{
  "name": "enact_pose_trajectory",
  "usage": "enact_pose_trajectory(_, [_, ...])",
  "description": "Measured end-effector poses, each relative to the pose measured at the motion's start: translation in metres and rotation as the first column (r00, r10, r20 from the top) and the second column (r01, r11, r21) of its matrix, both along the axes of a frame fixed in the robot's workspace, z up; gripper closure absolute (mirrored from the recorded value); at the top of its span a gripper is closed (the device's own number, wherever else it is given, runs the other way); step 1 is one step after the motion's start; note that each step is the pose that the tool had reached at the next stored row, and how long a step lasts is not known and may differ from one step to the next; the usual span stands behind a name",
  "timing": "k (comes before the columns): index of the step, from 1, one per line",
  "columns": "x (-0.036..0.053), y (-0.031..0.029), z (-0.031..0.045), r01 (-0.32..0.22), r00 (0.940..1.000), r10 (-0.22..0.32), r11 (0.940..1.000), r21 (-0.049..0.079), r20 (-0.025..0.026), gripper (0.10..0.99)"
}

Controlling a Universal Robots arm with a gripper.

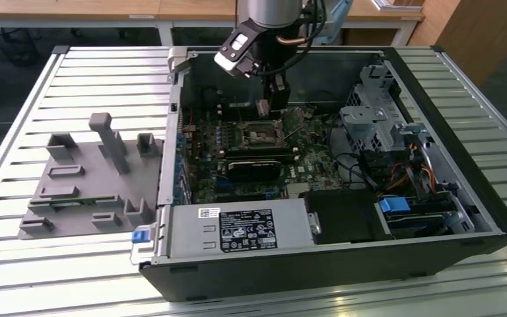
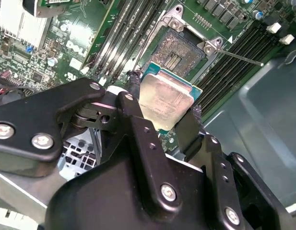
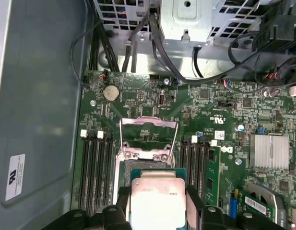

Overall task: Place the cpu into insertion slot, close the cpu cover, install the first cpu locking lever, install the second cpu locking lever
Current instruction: 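Place the cpu into insertion slot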

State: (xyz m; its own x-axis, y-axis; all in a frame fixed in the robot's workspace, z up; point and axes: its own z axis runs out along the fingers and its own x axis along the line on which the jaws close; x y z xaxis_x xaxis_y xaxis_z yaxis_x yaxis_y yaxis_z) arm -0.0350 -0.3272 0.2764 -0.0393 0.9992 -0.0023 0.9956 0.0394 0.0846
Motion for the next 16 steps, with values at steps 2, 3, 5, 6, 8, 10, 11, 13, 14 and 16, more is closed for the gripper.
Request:
enact_pose_trajectory(2, [-0.0002, 0.0000, -0.0021, 0.000, 1.0000, 0.000, 1.0000, 0.000, 0.0001, 0.545])
enact_pose_trajectory(3, [-0.0004, 0.0000, -0.0036, 0.000, 1.0000, 0.000, 1.0000, 0.000, 0.0001, 0.545])
enact_pose_trajectory(5, [-0.0011, 0.0001, -0.0071, 0.000, 1.0000, 0.000, 1.0000, 0.000, 0.0000, 0.545])
enact_pose_trajectory(6, [-0.0016, 0.0002, -0.0089, 0.000, 1.0000, 0.000, 1.0000, 0.000, 0.0000, 0.545])
enact_pose_trajectory(8, [-0.0025, 0.0005, -0.0125, 0.000, 1.0000, 0.000, 1.0000, 0.000, 0.0000, 0.545])
enact_pose_trajectory(10, [-0.0033, 0.0009, -0.0163, 0.000, 1.0000, 0.000, 1.0000, 0.000, 0.0000, 0.545])
enact_pose_trajectory(11, [-0.0037, 0.0011, -0.0181, 0.000, 1.0000, 0.000, 1.0000, 0.000, 0.0001, 0.545])
enact_pose_trajectory(13, [-0.0042, 0.0015, -0.0212, 0.000, 1.0000, 0.000, 1.0000, 0.000, 0.0001, 0.545])
enact_pose_trajectory(14, [-0.0042, 0.0017, -0.0224, 0.000, 1.0000, 0.000, 1.0000, 0.000, 0.0001, 0.545])
enact_pose_trajectory(16, [-0.0042, 0.0019, -0.0246, 0.000, 1.0000, 0.000, 1.0000, 0.000, 0.0000, 0.545])
